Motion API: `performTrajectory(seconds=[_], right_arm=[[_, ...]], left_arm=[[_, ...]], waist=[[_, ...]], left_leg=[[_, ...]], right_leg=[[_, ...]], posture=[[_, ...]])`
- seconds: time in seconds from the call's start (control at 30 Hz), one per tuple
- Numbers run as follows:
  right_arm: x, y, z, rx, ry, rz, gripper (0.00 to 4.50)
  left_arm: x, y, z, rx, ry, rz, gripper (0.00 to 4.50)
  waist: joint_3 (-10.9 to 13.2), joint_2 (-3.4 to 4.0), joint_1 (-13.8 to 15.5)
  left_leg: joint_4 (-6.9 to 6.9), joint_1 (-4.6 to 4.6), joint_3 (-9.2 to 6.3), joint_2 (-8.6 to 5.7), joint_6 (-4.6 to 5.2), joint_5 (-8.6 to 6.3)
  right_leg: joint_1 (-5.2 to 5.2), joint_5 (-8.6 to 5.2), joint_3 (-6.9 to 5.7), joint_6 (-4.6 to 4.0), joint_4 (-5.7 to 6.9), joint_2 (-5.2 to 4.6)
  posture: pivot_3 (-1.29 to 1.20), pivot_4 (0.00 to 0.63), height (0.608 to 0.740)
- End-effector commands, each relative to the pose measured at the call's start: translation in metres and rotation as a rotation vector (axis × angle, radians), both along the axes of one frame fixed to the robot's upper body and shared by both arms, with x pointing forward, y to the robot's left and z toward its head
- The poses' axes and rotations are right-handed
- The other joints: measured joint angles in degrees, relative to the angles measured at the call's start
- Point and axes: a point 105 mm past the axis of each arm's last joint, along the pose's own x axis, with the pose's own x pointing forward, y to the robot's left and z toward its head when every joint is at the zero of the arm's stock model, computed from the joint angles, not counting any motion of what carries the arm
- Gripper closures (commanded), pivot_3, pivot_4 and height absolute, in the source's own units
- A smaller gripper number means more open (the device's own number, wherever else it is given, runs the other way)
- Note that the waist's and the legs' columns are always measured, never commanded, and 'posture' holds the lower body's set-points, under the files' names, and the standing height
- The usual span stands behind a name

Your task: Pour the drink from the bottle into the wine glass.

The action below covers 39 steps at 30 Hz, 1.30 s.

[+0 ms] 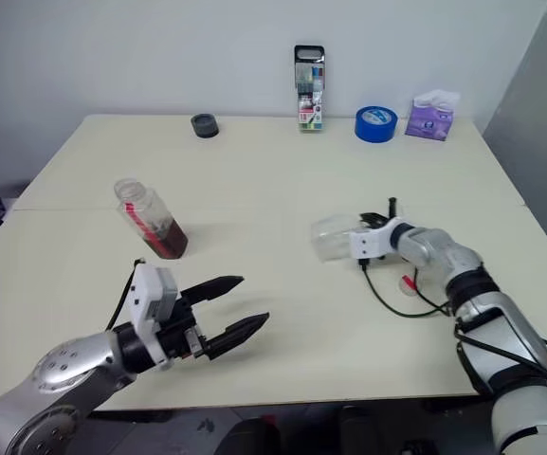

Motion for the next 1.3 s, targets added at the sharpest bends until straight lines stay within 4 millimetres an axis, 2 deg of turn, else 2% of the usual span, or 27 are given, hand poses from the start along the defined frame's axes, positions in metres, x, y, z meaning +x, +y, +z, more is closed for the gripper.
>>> performTrajectory(seconds=[0.03,0.07,0.13,0.27,0.43,0.53,0.67,0.83,0.9,1.0,1.1,1.2,1.3], right_arm=[[-0.001,0.062,0.068,0.34,-0.104,0.128,4.28],[-0.001,0.079,0.076,0.5,-0.038,0.131,4.28],[-0.004,0.105,0.083,0.704,0.097,0.168,4.28],[-0.003,0.136,0.081,1.132,0.489,0.161,4.28],[-0.001,0.15,0.059,1.253,0.654,0.064,4.28],[-0.004,0.154,0.044,1.266,0.683,0.033,4.28],[-0.009,0.151,0.014,1.278,0.713,-0.028,4.28],[-0.015,0.145,-0.026,1.133,0.72,-0.126,4.28],[-0.015,0.139,-0.036,1.08,0.713,-0.159,4.28],[-0.012,0.117,-0.057,1.02,0.712,-0.262,4.28],[-0.011,0.102,-0.066,1.014,0.722,-0.303,4.28],[-0.011,0.091,-0.071,1.028,0.731,-0.324,4.28],[-0.011,0.086,-0.071,1.044,0.733,-0.331,4.28]], left_arm=[[-0.01,0.007,0.013,-0.039,-0.065,0.07,0.0],[-0.012,0.011,0.011,-0.044,-0.07,0.107,0.0],[-0.014,0.016,0.01,-0.047,-0.08,0.164,0.0],[-0.019,0.025,0.007,-0.065,-0.085,0.284,0.0],[-0.032,0.024,0.002,-0.064,-0.066,0.352,0.0],[-0.037,0.024,0.002,-0.067,-0.062,0.378,0.0],[-0.04,0.024,0.001,-0.067,-0.057,0.402,0.0],[-0.039,0.022,0.002,-0.066,-0.061,0.405,0.0],[-0.039,0.022,0.003,-0.066,-0.061,0.402,0.0],[-0.038,0.021,0.003,-0.065,-0.06,0.398,0.0],[-0.039,0.022,0.004,-0.062,-0.059,0.394,0.0],[-0.038,0.022,0.005,-0.061,-0.062,0.391,0.0],[-0.036,0.022,0.006,-0.061,-0.064,0.386,0.0]], waist=[[0.0,0.03,-0.2],[0.0,0.03,-0.2],[0.0,0.05,-0.2],[0.0,0.02,1.4],[0.0,0.06,2.0],[0.1,0.13,1.6],[0.1,0.13,1.4],[0.1,0.13,1.4],[0.0,0.13,1.4],[-0.2,0.13,1.4],[-0.5,0.21,1.7],[-0.6,0.34,1.9],[-0.6,0.35,2.1]], left_leg=[[0.0,-0.01,-0.02,0.03,0.0,0.0],[-0.02,0.0,-0.05,0.03,0.0,0.0],[-0.03,0.0,-0.06,0.07,-0.01,0.0],[-0.03,-0.06,-0.29,-0.02,0.17,-0.11],[-0.03,-0.29,-0.4,-0.16,0.24,-0.15],[-0.09,-0.34,-0.4,-0.15,0.23,-0.15],[-0.34,-0.29,-0.35,-0.13,0.23,-0.14],[-0.58,-0.21,-0.27,-0.14,0.21,-0.12],[-0.67,-0.05,-0.26,-0.14,0.2,-0.11],[-0.69,0.07,-0.24,-0.14,0.21,-0.12],[-0.72,0.21,-0.26,-0.14,0.22,-0.12],[-0.85,0.7,-0.36,-0.15,0.25,-0.15],[-0.85,0.7,-0.42,-0.19,0.26,-0.15]], right_leg=[[-0.01,0.0,-0.02,-0.01,0.0,0.04],[-0.01,-0.01,-0.02,-0.01,0.01,0.05],[-0.01,-0.01,-0.04,-0.02,0.0,0.06],[0.07,-0.01,-0.3,-0.03,-0.13,-0.07],[0.05,0.0,-0.51,-0.03,-0.42,-0.31],[0.0,-0.01,-0.53,-0.04,-0.45,-0.31],[-0.04,-0.04,-0.52,-0.1,-0.47,-0.28],[-0.06,-0.05,-0.47,-0.11,-0.56,-0.27],[0.05,-0.06,-0.45,-0.12,-0.6,-0.27],[0.14,-0.07,-0.43,-0.13,-0.6,-0.27],[0.31,-0.07,-0.45,-0.13,-0.7,-0.27],[0.93,-0.09,-0.53,-0.14,-1.01,-0.27],[0.97,-0.09,-0.56,-0.14,-1.02,-0.29]], posture=[[0.0,0.15,0.74],[0.0,0.15,0.74],[0.0,0.15,0.74],[0.0,0.15,0.74],[0.0,0.15,0.74],[0.0,0.15,0.74],[0.0,0.15,0.74],[0.0,0.15,0.74],[0.0,0.15,0.74],[0.0,0.15,0.74],[0.0,0.15,0.74],[0.0,0.15,0.74],[0.0,0.15,0.74]])
